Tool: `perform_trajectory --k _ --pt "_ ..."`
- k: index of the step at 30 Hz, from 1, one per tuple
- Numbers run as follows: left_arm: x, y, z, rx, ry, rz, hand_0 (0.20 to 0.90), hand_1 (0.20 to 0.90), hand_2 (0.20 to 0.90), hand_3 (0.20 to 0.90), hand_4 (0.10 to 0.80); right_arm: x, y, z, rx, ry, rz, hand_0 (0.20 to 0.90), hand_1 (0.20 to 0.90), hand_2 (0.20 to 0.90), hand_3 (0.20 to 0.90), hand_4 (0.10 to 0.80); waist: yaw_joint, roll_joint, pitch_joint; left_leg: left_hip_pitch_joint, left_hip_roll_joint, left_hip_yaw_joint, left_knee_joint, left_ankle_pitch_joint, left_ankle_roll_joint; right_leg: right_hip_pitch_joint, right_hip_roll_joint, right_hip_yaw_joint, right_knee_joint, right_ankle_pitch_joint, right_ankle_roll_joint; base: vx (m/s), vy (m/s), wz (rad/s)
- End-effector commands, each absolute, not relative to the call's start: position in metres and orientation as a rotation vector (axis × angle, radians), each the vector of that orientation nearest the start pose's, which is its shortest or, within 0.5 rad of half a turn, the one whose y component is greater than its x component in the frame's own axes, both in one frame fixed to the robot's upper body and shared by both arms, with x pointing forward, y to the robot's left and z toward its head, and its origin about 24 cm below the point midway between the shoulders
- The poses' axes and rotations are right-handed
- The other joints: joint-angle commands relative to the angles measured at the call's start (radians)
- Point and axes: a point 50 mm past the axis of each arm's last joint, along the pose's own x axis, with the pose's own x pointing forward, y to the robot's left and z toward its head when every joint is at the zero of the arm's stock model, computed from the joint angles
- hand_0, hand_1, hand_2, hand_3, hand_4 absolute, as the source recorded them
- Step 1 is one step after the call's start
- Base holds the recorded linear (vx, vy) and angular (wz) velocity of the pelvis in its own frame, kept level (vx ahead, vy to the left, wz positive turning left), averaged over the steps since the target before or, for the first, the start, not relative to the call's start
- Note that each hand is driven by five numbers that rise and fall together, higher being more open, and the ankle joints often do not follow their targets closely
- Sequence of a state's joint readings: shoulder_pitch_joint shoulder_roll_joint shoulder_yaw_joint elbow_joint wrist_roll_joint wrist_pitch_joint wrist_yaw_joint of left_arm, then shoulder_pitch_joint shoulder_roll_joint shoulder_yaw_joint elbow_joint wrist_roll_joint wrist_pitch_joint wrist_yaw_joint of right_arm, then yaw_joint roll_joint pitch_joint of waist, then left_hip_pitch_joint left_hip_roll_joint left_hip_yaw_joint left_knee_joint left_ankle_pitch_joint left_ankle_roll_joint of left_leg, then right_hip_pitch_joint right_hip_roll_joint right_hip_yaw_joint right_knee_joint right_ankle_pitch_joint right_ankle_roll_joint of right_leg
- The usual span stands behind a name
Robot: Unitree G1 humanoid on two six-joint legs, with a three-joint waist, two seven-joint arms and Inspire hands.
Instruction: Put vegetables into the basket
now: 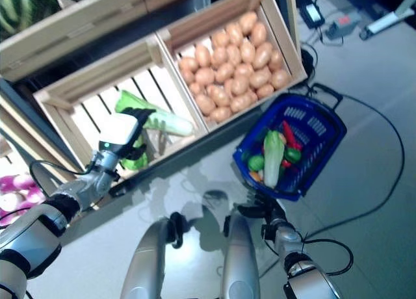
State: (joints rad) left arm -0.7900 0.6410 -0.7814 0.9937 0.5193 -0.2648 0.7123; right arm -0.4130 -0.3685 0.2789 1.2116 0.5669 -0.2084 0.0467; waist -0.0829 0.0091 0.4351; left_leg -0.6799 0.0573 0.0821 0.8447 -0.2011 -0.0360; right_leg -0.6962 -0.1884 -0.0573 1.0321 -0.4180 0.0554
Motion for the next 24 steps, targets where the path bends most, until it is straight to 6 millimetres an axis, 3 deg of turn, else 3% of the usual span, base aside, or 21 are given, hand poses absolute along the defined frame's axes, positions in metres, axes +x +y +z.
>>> perform_trajectory --k 1,8,15,24 --pt "0.370 0.251 0.139 1.368 -0.464 0.394 0.900 0.900 0.900 0.900 0.800 0.265 -0.278 -0.052 -0.007 0.463 -0.288 0.900 0.900 0.900 0.900 0.800 0.005 0.009 -0.060 0.066 0.004 0.004 0.033 -0.167 0.034 0.050 0.030 0.004 -0.119 0.088 -0.034 0.008 0.011 -0.05" --pt "0.371 0.267 0.156 1.379 -0.468 0.520 0.900 0.900 0.900 0.900 0.800 0.259 -0.292 -0.052 -0.040 0.492 -0.328 0.900 0.900 0.900 0.900 0.800 -0.004 0.003 -0.050 -0.015 0.014 0.001 0.119 -0.195 0.039 -0.033 0.033 0.009 -0.046 0.068 -0.038 -0.009 -0.002 -0.01" --pt "0.365 0.287 0.180 1.456 -0.562 0.759 0.900 0.900 0.900 0.900 0.800 0.248 -0.295 -0.057 -0.062 0.499 -0.306 0.900 0.900 0.900 0.900 0.800 -0.013 -0.001 -0.044 -0.081 0.021 -0.010 0.191 -0.221 0.043 -0.095 0.045 0.019 0.011 0.044 -0.042 0.011 0.005 -0.02" --pt "0.364 0.294 0.194 1.571 -0.593 0.800 0.900 0.900 0.900 0.900 0.800 0.238 -0.300 -0.062 -0.092 0.517 -0.295 0.900 0.900 0.900 0.900 0.800 -0.018 -0.003 -0.048 -0.141 0.020 -0.023 0.248 -0.237 0.046 -0.153 0.057 0.025 0.055 0.032 -0.040 0.028 0.003 0.00"
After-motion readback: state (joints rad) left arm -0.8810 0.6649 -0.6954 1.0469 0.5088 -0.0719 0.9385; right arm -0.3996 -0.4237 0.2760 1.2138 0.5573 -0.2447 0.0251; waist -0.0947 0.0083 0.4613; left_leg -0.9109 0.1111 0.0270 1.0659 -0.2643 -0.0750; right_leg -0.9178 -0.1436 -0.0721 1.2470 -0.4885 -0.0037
